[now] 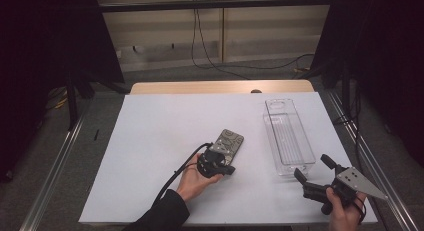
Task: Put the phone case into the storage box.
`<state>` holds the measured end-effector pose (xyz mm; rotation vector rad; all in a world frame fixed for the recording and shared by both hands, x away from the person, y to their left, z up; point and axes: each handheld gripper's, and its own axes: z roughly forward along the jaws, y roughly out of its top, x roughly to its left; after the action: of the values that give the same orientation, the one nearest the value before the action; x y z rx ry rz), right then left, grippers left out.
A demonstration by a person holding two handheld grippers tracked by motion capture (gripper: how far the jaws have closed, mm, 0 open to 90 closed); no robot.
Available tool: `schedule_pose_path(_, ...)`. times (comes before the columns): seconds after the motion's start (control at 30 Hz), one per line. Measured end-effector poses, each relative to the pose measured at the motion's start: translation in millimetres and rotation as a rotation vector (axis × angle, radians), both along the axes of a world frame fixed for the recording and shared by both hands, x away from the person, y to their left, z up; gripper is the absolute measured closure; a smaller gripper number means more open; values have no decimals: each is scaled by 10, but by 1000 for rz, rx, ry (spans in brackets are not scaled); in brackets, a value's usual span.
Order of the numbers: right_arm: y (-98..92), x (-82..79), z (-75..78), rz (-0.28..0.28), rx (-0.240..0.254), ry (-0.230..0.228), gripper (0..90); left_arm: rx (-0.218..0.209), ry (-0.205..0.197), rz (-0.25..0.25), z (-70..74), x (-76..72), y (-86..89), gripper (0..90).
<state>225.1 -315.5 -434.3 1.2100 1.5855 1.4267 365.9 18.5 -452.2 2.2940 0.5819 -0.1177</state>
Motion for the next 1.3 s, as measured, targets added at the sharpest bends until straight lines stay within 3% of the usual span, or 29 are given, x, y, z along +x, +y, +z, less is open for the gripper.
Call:
schedule_pose_path(0.4, -5, -12, 0, -6, 2, 1, 0, 5, 7, 13, 0, 22, 61, 900)
schedule_pose_path(0.77, -2, -10, 1, -6, 3, 1, 0, 35, 3, 44, 22, 53, 251, 900)
schedule_pose_path(1.3, 0, -11, -1, -5, 0, 3, 0, 23, 29, 86, 17, 118, 527, 900)
